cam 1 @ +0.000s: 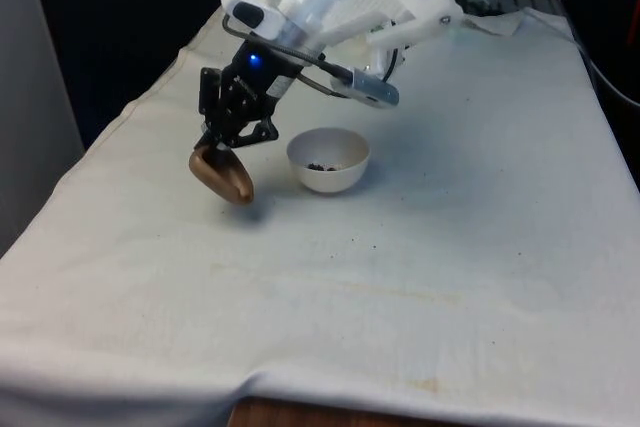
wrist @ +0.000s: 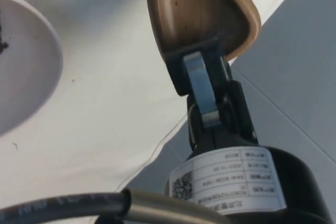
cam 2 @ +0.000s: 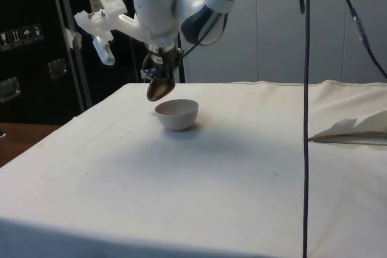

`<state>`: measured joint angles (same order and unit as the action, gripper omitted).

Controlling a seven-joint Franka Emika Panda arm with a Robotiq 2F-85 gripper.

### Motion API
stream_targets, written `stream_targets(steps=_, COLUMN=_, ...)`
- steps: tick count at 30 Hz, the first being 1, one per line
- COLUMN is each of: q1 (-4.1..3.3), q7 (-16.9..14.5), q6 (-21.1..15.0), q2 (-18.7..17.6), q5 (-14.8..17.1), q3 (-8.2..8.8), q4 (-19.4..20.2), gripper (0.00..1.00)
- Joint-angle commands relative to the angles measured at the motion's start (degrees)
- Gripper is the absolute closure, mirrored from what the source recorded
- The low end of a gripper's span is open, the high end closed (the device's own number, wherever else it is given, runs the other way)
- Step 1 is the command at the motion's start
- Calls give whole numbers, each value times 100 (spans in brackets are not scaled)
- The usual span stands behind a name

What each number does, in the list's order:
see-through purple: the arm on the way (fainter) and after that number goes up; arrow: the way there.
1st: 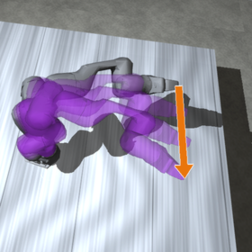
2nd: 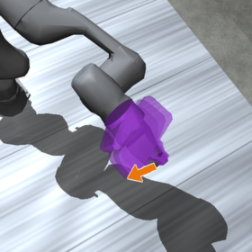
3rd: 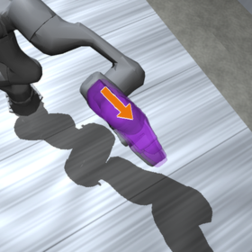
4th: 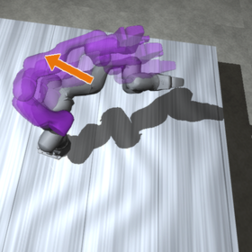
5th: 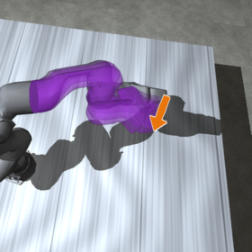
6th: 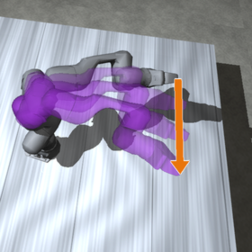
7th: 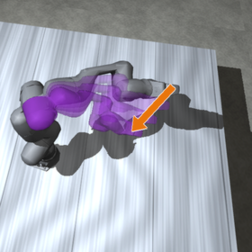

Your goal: Pour the coffee beans from the cup into the bowl.

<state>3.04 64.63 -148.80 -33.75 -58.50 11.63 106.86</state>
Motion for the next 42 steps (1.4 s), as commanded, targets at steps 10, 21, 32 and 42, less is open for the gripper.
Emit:
stream_targets(steps=10, q1=92, q7=-252, q6=-309, q2=-46, q5=413, q3=-46, q4=29, gripper=100)
stream_targets(steps=21, q1=149, q7=-785, q6=-493, q2=-223, q5=1129, q3=-11, q4=-103, gripper=100)
stream_targets(steps=32, q1=195, q7=-1524, q6=-579, q2=-424, q5=2034, q3=40, q4=-292, gripper=100)
stream_targets(steps=42, q1=241, q7=-2223, q6=-665, q2=-481, q5=2893, q3=74, q4=-315, gripper=100)
